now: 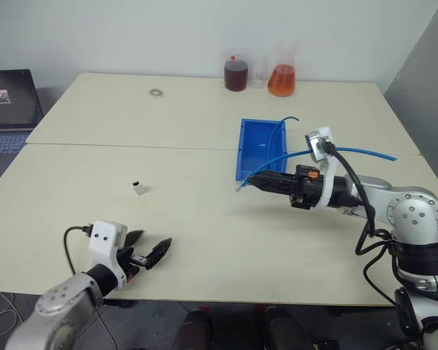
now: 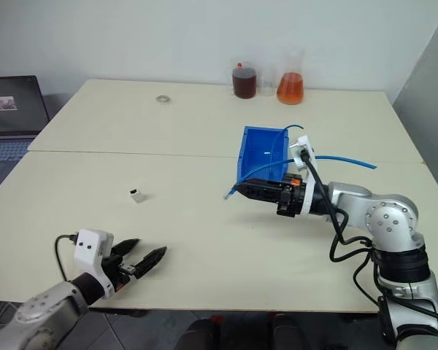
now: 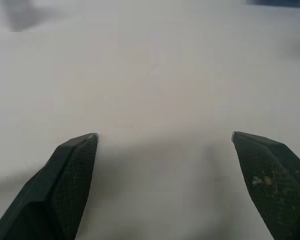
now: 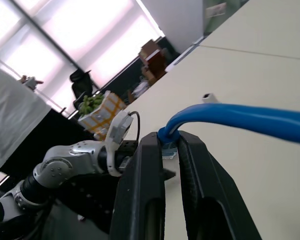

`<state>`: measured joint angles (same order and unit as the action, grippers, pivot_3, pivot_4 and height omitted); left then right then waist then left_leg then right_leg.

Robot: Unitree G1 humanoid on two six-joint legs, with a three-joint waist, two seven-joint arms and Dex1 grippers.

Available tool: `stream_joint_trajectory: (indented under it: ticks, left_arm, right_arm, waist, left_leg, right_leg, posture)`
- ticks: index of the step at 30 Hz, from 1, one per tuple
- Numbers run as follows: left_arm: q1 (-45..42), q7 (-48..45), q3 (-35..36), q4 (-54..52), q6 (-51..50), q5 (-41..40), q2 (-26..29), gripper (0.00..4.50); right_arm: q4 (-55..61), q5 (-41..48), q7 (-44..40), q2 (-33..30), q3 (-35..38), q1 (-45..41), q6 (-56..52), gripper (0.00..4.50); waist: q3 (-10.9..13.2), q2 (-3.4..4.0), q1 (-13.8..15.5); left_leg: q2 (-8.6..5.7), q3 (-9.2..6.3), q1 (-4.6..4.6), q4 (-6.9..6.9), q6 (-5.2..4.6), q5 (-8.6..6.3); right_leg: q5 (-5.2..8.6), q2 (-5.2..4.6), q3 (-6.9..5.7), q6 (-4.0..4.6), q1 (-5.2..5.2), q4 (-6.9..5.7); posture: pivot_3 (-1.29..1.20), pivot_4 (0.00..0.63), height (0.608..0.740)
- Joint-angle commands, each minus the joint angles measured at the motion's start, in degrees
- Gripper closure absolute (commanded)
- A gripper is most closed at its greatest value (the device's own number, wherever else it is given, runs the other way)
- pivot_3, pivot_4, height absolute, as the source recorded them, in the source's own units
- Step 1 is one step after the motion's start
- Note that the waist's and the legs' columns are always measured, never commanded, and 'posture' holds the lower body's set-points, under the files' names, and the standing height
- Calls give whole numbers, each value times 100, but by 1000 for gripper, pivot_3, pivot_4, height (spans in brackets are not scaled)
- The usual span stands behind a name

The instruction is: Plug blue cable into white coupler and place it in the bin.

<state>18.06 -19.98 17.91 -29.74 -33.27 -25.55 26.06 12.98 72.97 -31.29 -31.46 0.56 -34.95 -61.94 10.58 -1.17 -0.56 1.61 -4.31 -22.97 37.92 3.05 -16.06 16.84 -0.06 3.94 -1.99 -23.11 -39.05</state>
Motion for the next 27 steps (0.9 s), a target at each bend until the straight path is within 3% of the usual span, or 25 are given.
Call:
stream_joint_trajectory:
  ticks: [1, 9, 13, 27]
  left_arm:
    - [-94, 964, -36, 26, 585, 938, -364, 13]
    - [-1251, 2152, -754, 1034, 1012, 2118, -1187, 13]
    - [-1834, 2766, -782, 1572, 1090, 2512, -1558, 13]
    - [-3141, 3330, -513, 2669, 1143, 2450, -2086, 13]
  right_arm:
    - [-23, -142, -289, 15, 54, -182, 23, 4361]
    - [-199, -457, -612, -1, 35, -346, -38, 4361]
    - [-173, -608, -735, -45, 39, -356, -78, 4361]
    - [-36, -660, -649, -48, 192, -288, -193, 4361]
  waist:
    - [0, 0, 8]
    - [-3, -2, 16]
    - [-3, -2, 24]
    - [-4, -2, 32]
  left_leg:
    - [-3, 6, 1, 2, 0, 0]
    - [-12, 19, 2, 6, -1, 0]
    - [-14, 20, 2, 7, -1, 0]
    - [-17, 16, 2, 13, -1, 1]
  right_leg:
    - [-2, 0, -1, -3, 0, 0]
    - [-14, 8, 1, -11, 0, -3]
    - [-19, 9, 0, -8, 0, -4]
    - [-22, 12, -6, -6, 0, -14]
  posture:
    - [0, 150, 740]
    - [0, 150, 740]
    - [0, 150, 740]
    - [0, 150, 740]
